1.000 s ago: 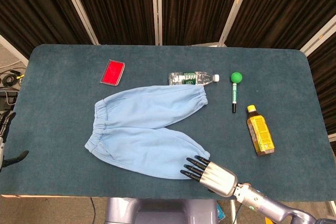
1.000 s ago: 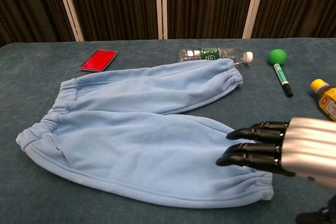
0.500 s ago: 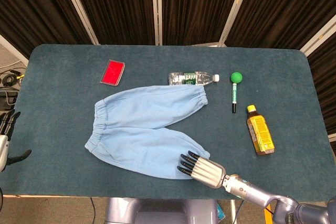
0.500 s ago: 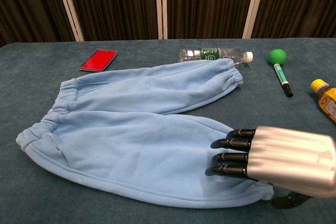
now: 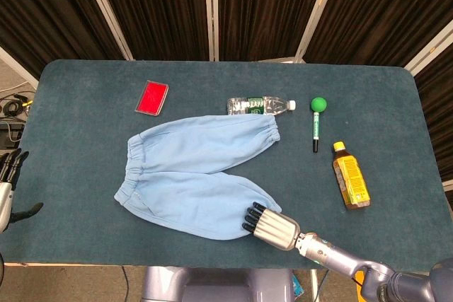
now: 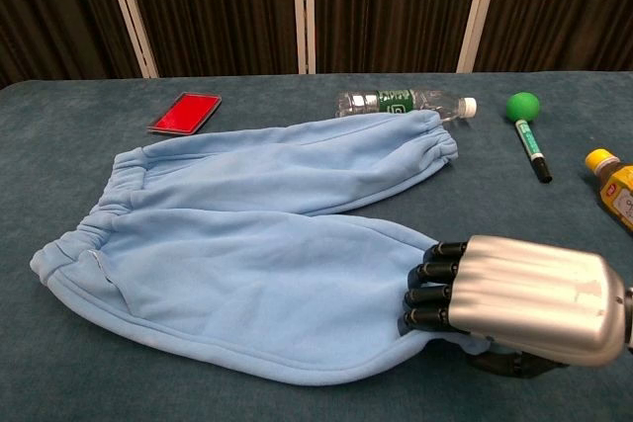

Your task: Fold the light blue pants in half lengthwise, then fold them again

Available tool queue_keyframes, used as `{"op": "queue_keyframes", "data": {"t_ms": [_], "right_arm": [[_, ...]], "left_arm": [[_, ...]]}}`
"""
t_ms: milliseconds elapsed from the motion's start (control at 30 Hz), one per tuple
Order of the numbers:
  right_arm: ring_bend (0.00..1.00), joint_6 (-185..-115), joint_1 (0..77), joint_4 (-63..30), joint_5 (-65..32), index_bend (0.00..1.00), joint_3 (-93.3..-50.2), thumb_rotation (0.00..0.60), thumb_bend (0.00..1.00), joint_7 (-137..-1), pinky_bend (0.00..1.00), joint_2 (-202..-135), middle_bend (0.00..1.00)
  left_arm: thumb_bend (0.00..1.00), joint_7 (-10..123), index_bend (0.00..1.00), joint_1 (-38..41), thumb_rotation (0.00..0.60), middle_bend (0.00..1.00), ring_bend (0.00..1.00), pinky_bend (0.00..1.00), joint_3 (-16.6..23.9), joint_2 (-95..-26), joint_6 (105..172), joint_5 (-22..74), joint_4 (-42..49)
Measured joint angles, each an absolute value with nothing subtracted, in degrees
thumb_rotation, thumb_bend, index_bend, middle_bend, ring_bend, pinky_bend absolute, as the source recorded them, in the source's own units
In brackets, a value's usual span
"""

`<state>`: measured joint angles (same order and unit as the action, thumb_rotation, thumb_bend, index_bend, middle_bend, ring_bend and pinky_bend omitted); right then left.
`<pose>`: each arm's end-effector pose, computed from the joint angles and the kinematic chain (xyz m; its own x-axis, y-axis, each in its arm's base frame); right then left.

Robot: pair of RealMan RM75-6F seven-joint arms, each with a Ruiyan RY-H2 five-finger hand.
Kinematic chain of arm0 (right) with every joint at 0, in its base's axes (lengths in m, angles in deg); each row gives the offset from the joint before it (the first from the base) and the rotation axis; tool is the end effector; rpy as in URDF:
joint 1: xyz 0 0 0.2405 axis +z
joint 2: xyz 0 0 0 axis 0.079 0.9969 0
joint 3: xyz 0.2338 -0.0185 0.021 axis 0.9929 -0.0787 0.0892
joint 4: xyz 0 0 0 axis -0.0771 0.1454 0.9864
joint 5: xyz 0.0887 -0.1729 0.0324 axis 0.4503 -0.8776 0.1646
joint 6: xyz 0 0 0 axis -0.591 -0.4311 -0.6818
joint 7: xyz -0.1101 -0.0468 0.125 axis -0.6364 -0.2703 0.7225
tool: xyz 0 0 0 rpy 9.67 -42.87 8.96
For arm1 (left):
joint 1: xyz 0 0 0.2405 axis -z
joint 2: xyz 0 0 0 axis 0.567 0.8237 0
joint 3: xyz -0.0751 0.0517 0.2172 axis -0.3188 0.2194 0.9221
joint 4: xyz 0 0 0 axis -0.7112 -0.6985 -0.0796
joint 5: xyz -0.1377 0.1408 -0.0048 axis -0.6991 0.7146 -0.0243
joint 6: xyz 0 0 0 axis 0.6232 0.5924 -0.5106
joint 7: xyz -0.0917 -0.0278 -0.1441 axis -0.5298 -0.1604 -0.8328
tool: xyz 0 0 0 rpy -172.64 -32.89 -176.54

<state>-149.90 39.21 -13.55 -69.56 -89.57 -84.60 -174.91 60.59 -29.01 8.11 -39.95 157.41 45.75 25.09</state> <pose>-0.1540 -0.2301 -0.0562 0.7534 0.0794 0.6528 -0.2536 -0.8809 0.3997 -0.2947 0.2132 0.1699 0.4508 0.0161 0.8925 0.8905 0.0610 -0.4509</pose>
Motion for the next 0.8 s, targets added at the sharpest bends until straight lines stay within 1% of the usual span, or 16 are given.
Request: {"op": "queue_keyframes", "data": {"t_ms": [133,300,333,367,467,600,700,733,800], "right_arm": [[0.35,-150.68,39.23,-13.3,-68.82,0.42,-89.48,0.6,0.39,-83.38,0.37,-175.28,0.42],[0.48,-152.28,38.8,-13.61,-67.38,0.54,-89.41,0.6,0.42,-78.99,0.49,-175.77,0.53],[0.49,-152.78,38.67,-13.58,-67.0,0.55,-89.34,0.6,0.42,-77.72,0.49,-175.95,0.54],[0.5,-153.31,38.53,-13.5,-66.6,0.56,-89.26,0.6,0.43,-76.45,0.5,-176.16,0.55],[0.52,-154.66,38.19,-13.18,-64.87,0.58,-88.86,0.6,0.47,-72.7,0.5,-176.82,0.57],[0.53,-155.03,37.89,-14.8,-61.72,0.59,-88.01,0.6,0.5,-69.09,0.51,-176.76,0.58],[0.53,-154.49,37.74,-17.47,-59.45,0.59,-87.56,0.6,0.5,-67.75,0.51,-176.06,0.58],[0.53,-154.25,37.71,-18.21,-58.83,0.59,-87.45,0.6,0.5,-67.53,0.51,-175.82,0.58],[0.53,-153.74,37.65,-19.46,-57.88,0.59,-87.24,0.6,0.5,-67.26,0.51,-175.33,0.58]], "left_arm": [[0.0,60.36,0.0,-28.82,0.6,0.0,0.0,0.0,8.28,-39.91,156.95,45.99,24.9],[0.0,59.41,0.0,-28.41,0.6,0.0,0.0,0.0,8.53,-40.4,156.92,47.68,24.25],[0.0,59.19,0.02,-28.29,0.6,0.0,0.0,0.02,8.6,-40.63,157.03,48.37,23.91],[0.0,58.95,0.05,-28.16,0.6,0.02,0.03,0.06,8.69,-40.92,157.18,49.16,23.42],[0.0,58.18,0.16,-27.58,0.6,0.07,0.09,0.16,9.16,-42.37,157.75,52.31,20.79],[0.0,57.27,0.18,-25.93,0.6,0.08,0.1,0.17,10.72,-45.2,156.78,56.95,16.08],[0.0,55.39,0.19,-24.31,0.6,0.08,0.1,0.17,12.25,-48.68,155.85,60.74,10.61],[0.01,54.86,0.2,-23.88,0.6,0.08,0.1,0.17,12.65,-49.69,155.77,61.77,8.95],[0.06,53.74,0.21,-22.9,0.6,0.08,0.1,0.17,13.54,-52.09,155.7,64.04,5.09]]}}
